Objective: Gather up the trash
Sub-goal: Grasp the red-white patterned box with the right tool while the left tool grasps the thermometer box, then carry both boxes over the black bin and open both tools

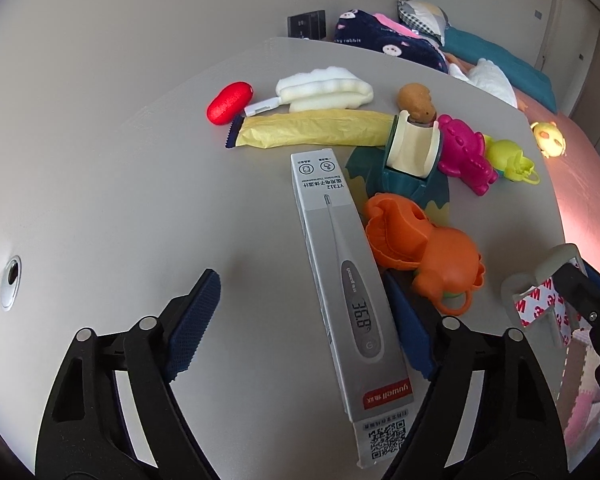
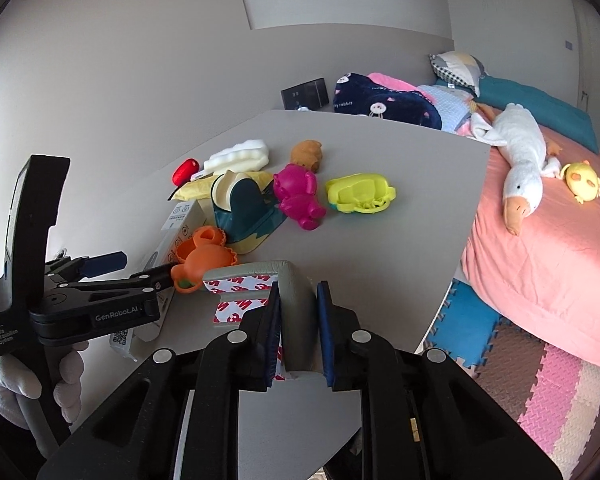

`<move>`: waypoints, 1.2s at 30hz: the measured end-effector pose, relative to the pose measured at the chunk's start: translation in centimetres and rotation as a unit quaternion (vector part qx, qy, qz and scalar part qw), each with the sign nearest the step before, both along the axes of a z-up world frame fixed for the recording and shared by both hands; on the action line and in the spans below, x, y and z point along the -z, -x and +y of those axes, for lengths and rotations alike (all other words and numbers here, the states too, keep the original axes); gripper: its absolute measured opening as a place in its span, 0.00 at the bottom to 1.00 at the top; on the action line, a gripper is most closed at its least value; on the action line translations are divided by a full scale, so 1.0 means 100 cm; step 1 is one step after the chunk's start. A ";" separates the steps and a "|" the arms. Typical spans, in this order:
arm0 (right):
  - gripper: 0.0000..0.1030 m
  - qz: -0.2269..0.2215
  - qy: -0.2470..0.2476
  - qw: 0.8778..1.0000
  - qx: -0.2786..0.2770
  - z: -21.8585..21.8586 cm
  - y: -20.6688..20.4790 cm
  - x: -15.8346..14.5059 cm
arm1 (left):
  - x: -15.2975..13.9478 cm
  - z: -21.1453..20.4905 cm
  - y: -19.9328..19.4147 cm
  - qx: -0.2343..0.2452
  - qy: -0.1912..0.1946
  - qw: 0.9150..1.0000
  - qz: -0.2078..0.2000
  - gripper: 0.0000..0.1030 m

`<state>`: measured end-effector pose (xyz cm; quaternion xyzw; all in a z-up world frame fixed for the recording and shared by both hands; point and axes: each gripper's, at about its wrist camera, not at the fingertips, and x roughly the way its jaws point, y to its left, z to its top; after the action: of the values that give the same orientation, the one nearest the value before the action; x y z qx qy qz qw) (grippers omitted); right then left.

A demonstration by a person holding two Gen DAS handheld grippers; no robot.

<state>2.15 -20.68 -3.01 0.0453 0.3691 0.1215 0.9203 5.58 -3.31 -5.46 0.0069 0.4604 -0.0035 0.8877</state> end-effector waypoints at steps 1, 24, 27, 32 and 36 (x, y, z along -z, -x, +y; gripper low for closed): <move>0.18 0.000 -0.002 1.000 0.001 -0.001 -0.001 0.001 | 0.001 0.000 -0.002 -0.003 0.002 1.000 0.001 0.70; 0.18 -0.010 -0.009 1.000 0.028 -0.032 0.025 -0.014 | -0.026 -0.008 0.023 -0.014 0.012 0.999 -0.034 0.26; 0.18 -0.017 -0.005 0.999 0.029 -0.036 0.036 -0.021 | -0.036 -0.016 0.032 -0.007 0.016 0.999 -0.044 0.26; 0.18 -0.029 -0.002 0.999 0.036 -0.046 0.051 -0.031 | -0.047 -0.032 0.046 0.011 0.017 0.998 -0.055 0.26; 0.18 -0.034 0.002 0.999 0.042 -0.054 0.063 -0.036 | -0.050 -0.043 0.055 0.020 0.021 0.998 -0.058 0.26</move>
<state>-4.18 -26.08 0.60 0.0553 0.3359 0.0833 0.9366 0.09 -7.58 -0.49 -0.0021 0.4075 -0.0308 0.9127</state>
